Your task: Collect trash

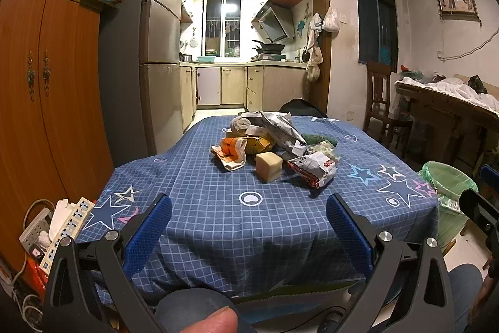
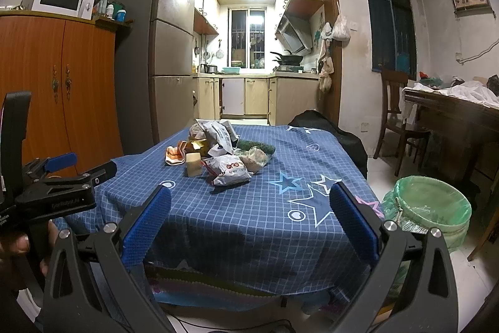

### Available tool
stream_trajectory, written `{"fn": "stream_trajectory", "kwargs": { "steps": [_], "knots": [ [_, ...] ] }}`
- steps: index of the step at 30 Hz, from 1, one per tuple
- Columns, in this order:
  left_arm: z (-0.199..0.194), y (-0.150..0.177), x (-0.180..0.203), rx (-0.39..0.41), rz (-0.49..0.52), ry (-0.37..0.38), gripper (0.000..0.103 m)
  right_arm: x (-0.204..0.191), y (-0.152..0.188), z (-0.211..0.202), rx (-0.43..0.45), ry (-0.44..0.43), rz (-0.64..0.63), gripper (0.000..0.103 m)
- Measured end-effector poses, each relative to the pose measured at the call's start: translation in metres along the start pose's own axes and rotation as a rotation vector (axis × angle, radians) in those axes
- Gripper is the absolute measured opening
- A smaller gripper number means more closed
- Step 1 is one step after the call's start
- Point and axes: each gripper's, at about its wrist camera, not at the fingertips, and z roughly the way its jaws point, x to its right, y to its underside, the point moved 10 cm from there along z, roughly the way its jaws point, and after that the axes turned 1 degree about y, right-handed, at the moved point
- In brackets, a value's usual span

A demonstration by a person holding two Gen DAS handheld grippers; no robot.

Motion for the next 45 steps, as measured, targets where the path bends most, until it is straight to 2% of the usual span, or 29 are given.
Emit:
{"fn": "stream_trajectory", "kwargs": {
  "steps": [38,42,45],
  "knots": [
    [0.014,0.008,0.001,-0.031,0.03,0.006,0.098,-0.008,0.002,0.01,-0.016,-0.026,-0.024,0.098],
    [0.039,0.008,-0.013,-0.078,0.027,0.019,0.098,-0.012,0.001,0.024,-0.044,-0.065,-0.041,0.098],
    [0.068,0.01,-0.037,-0.159,-0.045,0.053,0.098,-0.016,0.002,0.051,-0.119,-0.179,-0.01,0.098]
  ]
}}
